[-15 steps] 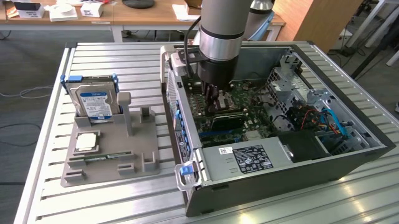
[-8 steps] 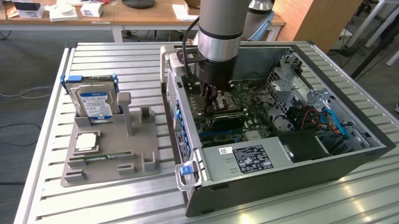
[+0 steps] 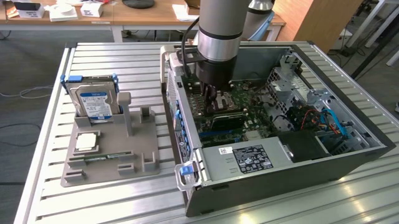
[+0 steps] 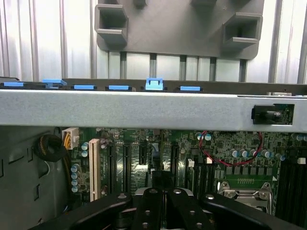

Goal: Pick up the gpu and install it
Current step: 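Press down on the gpu until it lock into place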

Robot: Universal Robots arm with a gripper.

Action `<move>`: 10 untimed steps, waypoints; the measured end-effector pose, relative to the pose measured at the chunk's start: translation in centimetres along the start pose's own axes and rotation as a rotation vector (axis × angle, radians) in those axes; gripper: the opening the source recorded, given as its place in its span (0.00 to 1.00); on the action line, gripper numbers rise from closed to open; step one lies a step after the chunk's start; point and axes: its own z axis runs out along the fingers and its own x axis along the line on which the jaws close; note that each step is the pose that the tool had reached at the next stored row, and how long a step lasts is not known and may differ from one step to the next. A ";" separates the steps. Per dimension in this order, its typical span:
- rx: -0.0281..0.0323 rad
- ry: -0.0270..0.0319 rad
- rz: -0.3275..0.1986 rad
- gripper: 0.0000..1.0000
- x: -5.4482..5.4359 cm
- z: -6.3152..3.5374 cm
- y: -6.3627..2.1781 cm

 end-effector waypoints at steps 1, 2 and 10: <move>0.0000 0.0000 0.000 0.11 0.0 0.00 0.00; 0.0000 0.0000 0.000 0.11 0.0 0.00 0.00; -0.0004 0.0014 0.023 0.11 0.0 0.01 0.01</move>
